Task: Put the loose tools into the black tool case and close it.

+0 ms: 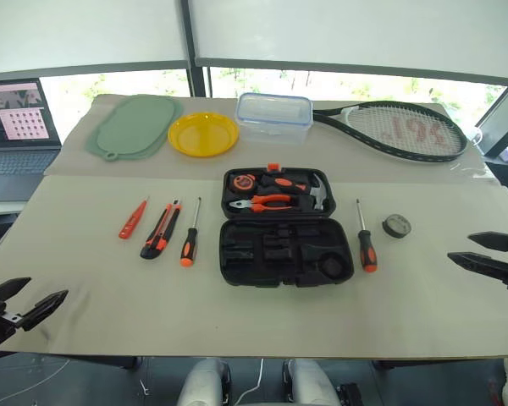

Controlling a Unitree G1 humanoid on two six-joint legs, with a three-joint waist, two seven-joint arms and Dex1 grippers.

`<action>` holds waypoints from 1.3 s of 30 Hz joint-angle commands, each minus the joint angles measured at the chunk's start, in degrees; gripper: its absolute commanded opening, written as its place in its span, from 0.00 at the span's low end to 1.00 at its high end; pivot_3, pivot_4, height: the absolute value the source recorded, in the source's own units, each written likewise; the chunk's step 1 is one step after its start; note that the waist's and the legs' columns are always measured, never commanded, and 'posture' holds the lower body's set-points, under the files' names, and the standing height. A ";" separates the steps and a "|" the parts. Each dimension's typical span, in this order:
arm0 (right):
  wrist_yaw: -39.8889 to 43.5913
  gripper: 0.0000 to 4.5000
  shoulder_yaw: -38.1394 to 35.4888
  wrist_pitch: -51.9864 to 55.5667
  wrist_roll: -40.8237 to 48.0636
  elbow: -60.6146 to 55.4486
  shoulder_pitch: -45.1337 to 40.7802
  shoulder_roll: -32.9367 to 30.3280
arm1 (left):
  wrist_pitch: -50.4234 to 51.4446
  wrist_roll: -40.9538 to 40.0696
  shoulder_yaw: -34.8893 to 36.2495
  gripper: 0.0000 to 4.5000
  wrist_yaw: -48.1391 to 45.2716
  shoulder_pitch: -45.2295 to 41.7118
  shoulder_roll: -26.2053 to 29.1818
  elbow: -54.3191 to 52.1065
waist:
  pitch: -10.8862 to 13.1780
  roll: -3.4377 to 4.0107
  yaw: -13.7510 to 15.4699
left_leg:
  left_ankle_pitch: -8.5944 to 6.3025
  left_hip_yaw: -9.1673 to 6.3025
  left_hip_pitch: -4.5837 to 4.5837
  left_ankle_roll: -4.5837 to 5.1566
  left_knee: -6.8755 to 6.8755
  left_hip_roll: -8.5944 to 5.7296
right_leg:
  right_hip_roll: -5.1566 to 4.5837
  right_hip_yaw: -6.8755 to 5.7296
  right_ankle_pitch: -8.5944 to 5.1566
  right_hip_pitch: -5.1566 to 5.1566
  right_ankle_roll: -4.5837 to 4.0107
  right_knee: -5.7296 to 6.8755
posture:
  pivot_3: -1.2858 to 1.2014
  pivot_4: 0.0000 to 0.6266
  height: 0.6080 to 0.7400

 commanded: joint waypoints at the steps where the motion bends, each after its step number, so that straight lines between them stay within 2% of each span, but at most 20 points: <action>1: -0.80 1.00 -2.03 0.05 0.43 -2.26 0.67 0.09 | 0.02 0.42 0.82 1.00 0.67 -0.38 0.41 -1.50 | 0.00 0.00 0.01 | 0.00 0.00 0.00 0.00 0.00 0.00 | 0.00 0.00 0.00 0.00 0.00 0.00 | 0.52 0.24 0.99; 5: -3.62 1.00 -2.91 -1.52 -0.82 -5.26 1.99 0.88 | 3.32 1.54 -2.24 1.00 5.03 -3.21 0.65 -3.45 | 0.00 0.00 0.38 | 0.00 -0.01 0.01 0.00 0.00 0.00 | 0.01 -0.02 0.01 0.02 0.02 0.00 | 0.52 0.24 0.99; 9: -5.55 1.00 -3.97 -0.87 0.08 -9.93 1.07 1.09 | 14.92 -3.54 -4.24 1.00 8.59 -5.80 1.99 -12.69 | 0.00 -0.01 0.36 | 0.00 0.04 0.00 0.00 0.02 -0.02 | 0.00 0.04 0.20 0.01 0.34 0.03 | 0.52 0.24 0.99; 14: -7.06 1.00 -4.42 5.91 6.24 -22.32 -0.41 1.50 | 34.07 -8.79 -11.69 1.00 21.67 -19.32 3.68 -24.82 | 0.00 0.00 0.93 | 0.03 -0.03 0.00 -0.02 0.04 -0.04 | 0.04 0.03 0.25 0.03 0.43 0.13 | 0.52 0.24 0.99; 15: -7.74 1.00 -4.48 7.60 8.09 -25.91 -0.63 1.85 | 38.29 -9.57 -13.82 1.00 25.24 -23.97 2.99 -26.32 | 0.00 0.00 1.01 | 0.03 -0.06 0.02 -0.02 0.04 -0.04 | 0.07 0.03 0.25 0.08 0.43 0.14 | 0.52 0.24 0.99; 18: -10.81 1.00 -3.57 11.81 13.56 -36.91 -2.04 2.87 | 54.61 -11.84 -18.96 1.00 35.82 -40.03 -4.21 -28.07 | 0.01 -0.03 1.22 | 0.04 -0.20 0.01 -0.04 0.05 -0.09 | 0.17 0.03 0.28 0.12 0.47 0.19 | 0.52 0.24 0.99; 21: -13.73 1.00 -2.43 14.05 16.52 -42.96 -3.72 3.75 | 65.85 -11.62 -21.59 1.00 40.54 -48.15 -10.26 -29.31 | 0.06 -0.13 1.27 | 0.08 -0.37 -0.08 -0.09 0.08 -0.21 | 0.19 0.02 0.33 0.15 0.57 0.19 | 0.52 0.24 0.99; 24: -16.04 1.00 -0.41 15.40 19.82 -47.96 -5.54 4.75 | 68.43 -10.79 -24.91 1.00 46.23 -51.92 -14.92 -28.51 | 0.20 -0.41 0.90 | 0.08 -0.38 -0.09 -0.09 0.08 -0.24 | 0.19 0.04 0.34 0.15 0.59 0.13 | 0.52 0.24 0.99; 29: -18.77 1.00 3.38 15.96 22.34 -52.44 -7.38 6.36 | 68.43 -10.66 -28.87 1.00 51.57 -54.94 -18.02 -25.58 | 0.28 -0.53 1.09 | 0.13 -0.47 -0.11 -0.16 0.08 -0.25 | 0.21 0.02 0.33 0.13 0.56 0.16 | 0.52 0.24 0.99; 39: -20.95 1.00 7.14 14.65 23.50 -55.78 -8.80 8.78 | 67.51 -6.60 -36.63 1.00 52.15 -53.79 -22.21 -19.37 | 0.33 -0.63 1.31 | 0.14 -0.51 -0.19 -0.15 0.11 -0.28 | 0.19 -0.03 0.33 0.09 0.56 0.15 | 0.52 0.24 0.99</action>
